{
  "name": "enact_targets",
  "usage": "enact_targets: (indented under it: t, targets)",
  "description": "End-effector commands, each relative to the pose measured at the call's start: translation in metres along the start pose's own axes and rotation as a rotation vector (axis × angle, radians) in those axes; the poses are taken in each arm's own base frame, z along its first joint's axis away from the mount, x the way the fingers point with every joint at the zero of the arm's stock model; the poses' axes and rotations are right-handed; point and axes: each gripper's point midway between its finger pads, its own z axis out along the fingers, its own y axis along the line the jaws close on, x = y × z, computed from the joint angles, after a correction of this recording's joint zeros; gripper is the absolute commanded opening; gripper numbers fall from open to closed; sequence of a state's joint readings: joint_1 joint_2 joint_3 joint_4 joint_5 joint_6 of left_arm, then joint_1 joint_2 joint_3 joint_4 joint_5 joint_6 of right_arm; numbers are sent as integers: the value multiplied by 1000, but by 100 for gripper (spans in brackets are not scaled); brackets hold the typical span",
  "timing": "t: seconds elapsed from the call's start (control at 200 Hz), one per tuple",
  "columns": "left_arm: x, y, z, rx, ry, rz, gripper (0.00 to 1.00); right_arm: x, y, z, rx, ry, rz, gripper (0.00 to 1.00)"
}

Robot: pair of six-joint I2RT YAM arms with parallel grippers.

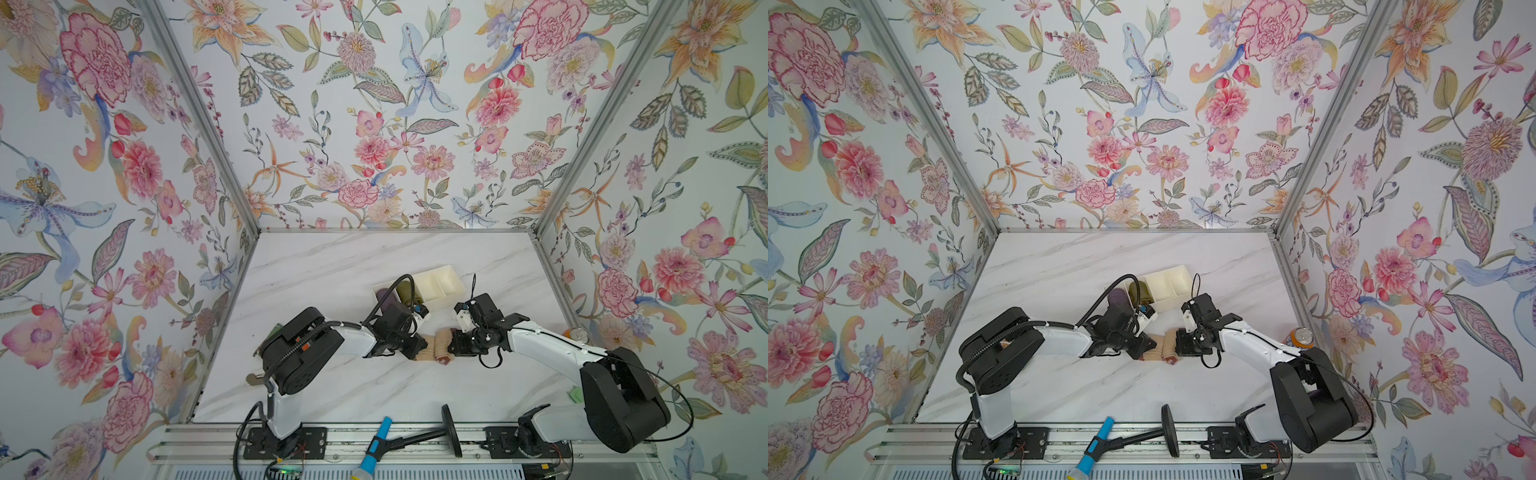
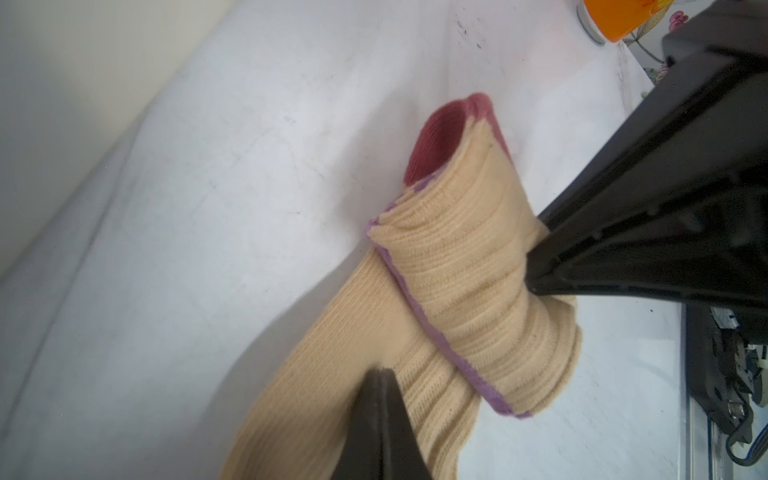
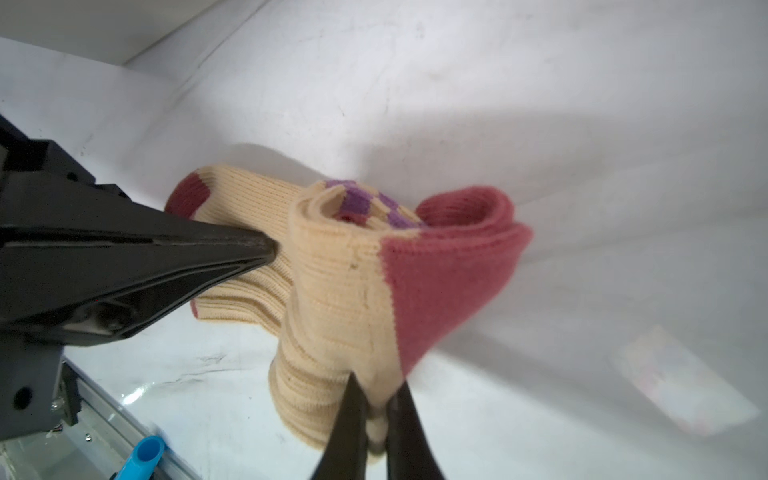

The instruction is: Roll the socks

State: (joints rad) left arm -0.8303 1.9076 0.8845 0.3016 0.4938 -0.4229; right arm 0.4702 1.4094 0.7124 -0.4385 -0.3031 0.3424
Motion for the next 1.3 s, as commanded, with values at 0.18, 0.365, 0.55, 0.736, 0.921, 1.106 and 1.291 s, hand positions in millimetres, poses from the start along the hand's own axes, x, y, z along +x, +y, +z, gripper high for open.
enact_targets:
  t: [0.18,0.365,0.55,0.736,0.921,1.106,1.291]
  targets:
    - [61,41,-3,-157,217,-92,0,27,-15,12,134,141,-37,0]
    - [13,23,-12,-130,131,-43,0,25,-14,10,137,130,-37,0]
    - [-20,-7,-13,-82,69,13,2,26,-13,10,134,131,-38,0]
    - [-36,-38,-2,-32,43,56,2,26,-12,11,127,130,-39,0]
    - [-48,-49,0,-10,8,63,2,26,-12,13,122,133,-41,0]
    - [-52,-55,3,4,0,70,2,26,-11,14,115,129,-41,0]
    - [-45,-49,12,-6,21,59,2,26,-9,15,109,128,-44,0]
